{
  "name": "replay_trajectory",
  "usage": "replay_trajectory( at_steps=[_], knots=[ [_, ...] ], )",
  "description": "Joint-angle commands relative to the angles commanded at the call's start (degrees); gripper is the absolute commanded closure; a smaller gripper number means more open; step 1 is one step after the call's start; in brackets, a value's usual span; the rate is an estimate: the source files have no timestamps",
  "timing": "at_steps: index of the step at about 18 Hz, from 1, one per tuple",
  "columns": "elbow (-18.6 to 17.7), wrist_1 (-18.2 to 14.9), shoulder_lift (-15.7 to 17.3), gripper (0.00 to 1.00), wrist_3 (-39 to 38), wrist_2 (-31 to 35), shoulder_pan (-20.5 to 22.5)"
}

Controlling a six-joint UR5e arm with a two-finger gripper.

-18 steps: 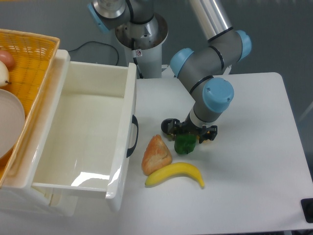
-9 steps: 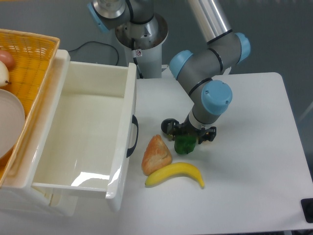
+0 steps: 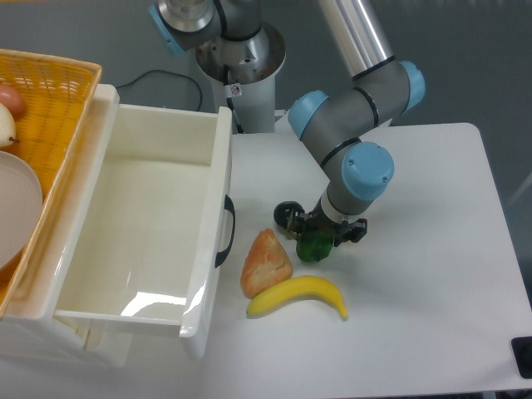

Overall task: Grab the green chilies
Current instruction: 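Lower the gripper over the green bell pepper and close on it, then lift the green bell pepper up off the table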

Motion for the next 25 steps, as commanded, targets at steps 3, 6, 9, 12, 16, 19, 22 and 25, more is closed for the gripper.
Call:
replay_trajectory(
  at_steps=[3,6,9,12,16,19,22,25],
  knots=[
    [0.2,0.0,0.2,0.52,0.1,0.0,0.0],
    [0.6,0.0,0.4,0.64,0.2,0.5,-0.1],
    [2.8,-0.1,0.5,0.65,0.2,0.9,-0.1],
    [5.4,-0.2,0.8,0.65,0.9,1.8,-0.2],
    [9.9,-0.8,0.9,0.65,4.7,5.8,-1.0],
    [12.2,-1.1,1.5,0.64,4.7,5.9,-0.8],
    [13.7,-1.8,1.6,0.64,5.6,5.7,-0.5],
    [13.6,-4.5,1.8,0.64,13.1,6.0,-0.1]
  ],
)
